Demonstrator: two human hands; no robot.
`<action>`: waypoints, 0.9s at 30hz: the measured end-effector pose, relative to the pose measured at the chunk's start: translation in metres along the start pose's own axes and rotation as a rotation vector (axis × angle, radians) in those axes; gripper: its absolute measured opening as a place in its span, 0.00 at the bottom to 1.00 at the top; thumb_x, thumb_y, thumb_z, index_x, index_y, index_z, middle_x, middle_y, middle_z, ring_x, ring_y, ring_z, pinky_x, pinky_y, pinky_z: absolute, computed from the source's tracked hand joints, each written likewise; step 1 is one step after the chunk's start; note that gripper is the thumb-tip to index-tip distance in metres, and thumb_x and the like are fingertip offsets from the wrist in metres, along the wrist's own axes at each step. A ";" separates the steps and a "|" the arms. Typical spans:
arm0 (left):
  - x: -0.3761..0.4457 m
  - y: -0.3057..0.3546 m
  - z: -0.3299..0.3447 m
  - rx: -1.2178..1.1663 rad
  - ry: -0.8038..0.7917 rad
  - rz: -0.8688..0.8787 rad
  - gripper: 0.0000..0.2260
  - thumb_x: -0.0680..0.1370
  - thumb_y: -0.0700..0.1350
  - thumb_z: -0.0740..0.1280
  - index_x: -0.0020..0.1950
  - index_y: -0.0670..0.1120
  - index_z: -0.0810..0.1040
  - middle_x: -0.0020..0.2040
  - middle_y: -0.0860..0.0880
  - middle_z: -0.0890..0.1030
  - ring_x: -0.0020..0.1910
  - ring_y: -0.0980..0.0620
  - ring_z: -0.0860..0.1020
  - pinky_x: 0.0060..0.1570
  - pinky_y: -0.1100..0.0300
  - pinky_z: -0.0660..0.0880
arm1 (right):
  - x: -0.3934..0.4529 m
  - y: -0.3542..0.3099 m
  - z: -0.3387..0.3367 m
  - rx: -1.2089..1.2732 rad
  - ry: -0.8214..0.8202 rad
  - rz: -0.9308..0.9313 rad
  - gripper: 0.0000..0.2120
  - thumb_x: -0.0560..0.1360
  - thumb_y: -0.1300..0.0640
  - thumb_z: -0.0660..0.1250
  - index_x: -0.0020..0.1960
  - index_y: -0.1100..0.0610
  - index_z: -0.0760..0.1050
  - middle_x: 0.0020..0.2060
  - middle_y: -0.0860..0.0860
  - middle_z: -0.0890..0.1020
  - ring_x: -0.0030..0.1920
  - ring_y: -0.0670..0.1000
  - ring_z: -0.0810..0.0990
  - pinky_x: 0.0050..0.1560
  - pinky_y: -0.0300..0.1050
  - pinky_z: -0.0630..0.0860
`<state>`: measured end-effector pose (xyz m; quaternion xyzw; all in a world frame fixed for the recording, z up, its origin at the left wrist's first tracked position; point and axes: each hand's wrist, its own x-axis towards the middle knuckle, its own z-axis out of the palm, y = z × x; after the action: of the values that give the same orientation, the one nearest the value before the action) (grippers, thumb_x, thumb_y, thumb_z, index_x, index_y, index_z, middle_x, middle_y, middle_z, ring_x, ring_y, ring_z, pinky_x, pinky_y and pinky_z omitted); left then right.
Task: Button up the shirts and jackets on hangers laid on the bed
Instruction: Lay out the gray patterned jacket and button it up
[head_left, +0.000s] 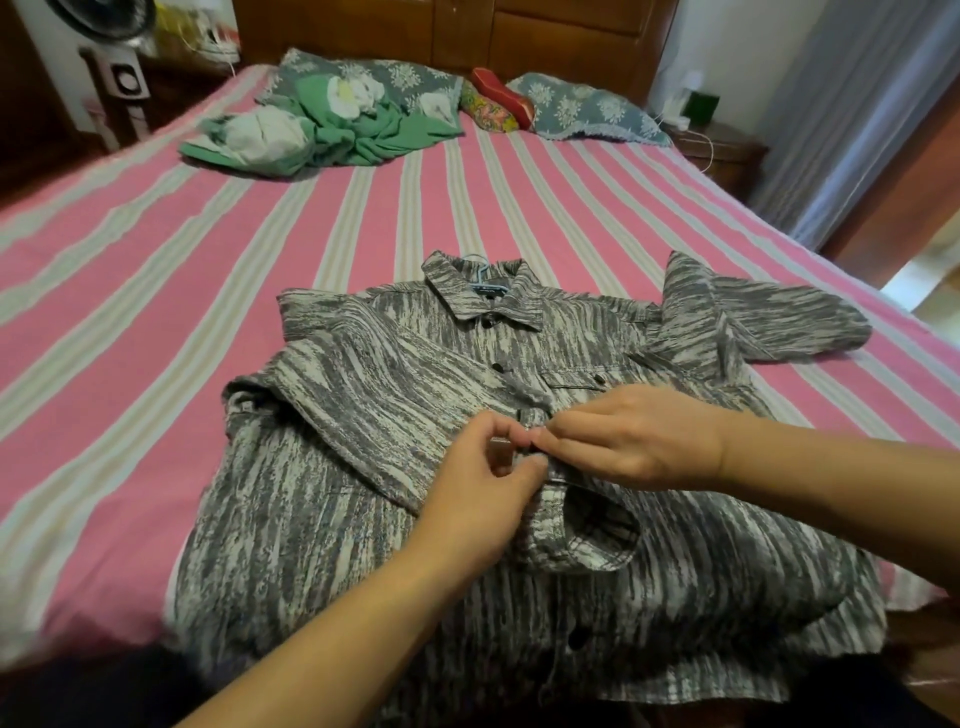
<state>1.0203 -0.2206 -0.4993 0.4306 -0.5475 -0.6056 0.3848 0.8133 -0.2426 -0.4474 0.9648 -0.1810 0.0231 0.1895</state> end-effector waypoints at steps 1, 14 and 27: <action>-0.001 -0.001 0.001 -0.026 -0.001 0.003 0.09 0.78 0.39 0.72 0.48 0.51 0.75 0.37 0.49 0.77 0.35 0.51 0.71 0.38 0.53 0.69 | -0.001 -0.002 0.000 -0.005 0.013 0.005 0.12 0.81 0.67 0.63 0.63 0.67 0.70 0.40 0.56 0.79 0.33 0.54 0.74 0.30 0.47 0.75; 0.004 -0.008 0.004 -0.024 0.083 0.004 0.17 0.73 0.30 0.74 0.49 0.47 0.71 0.32 0.54 0.70 0.30 0.55 0.67 0.32 0.58 0.67 | 0.007 -0.003 -0.006 -0.035 0.035 -0.006 0.09 0.81 0.64 0.65 0.55 0.70 0.80 0.38 0.55 0.77 0.32 0.54 0.74 0.28 0.48 0.75; 0.003 0.000 0.002 0.022 0.068 -0.045 0.05 0.83 0.43 0.64 0.51 0.47 0.79 0.34 0.44 0.81 0.31 0.54 0.75 0.33 0.60 0.72 | -0.013 -0.088 0.028 0.585 0.182 0.916 0.22 0.76 0.49 0.69 0.69 0.51 0.73 0.58 0.41 0.75 0.58 0.40 0.74 0.62 0.32 0.71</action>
<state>1.0169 -0.2228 -0.4997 0.4674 -0.5309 -0.5930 0.3847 0.8325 -0.1725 -0.5058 0.7939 -0.5513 0.2357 -0.1009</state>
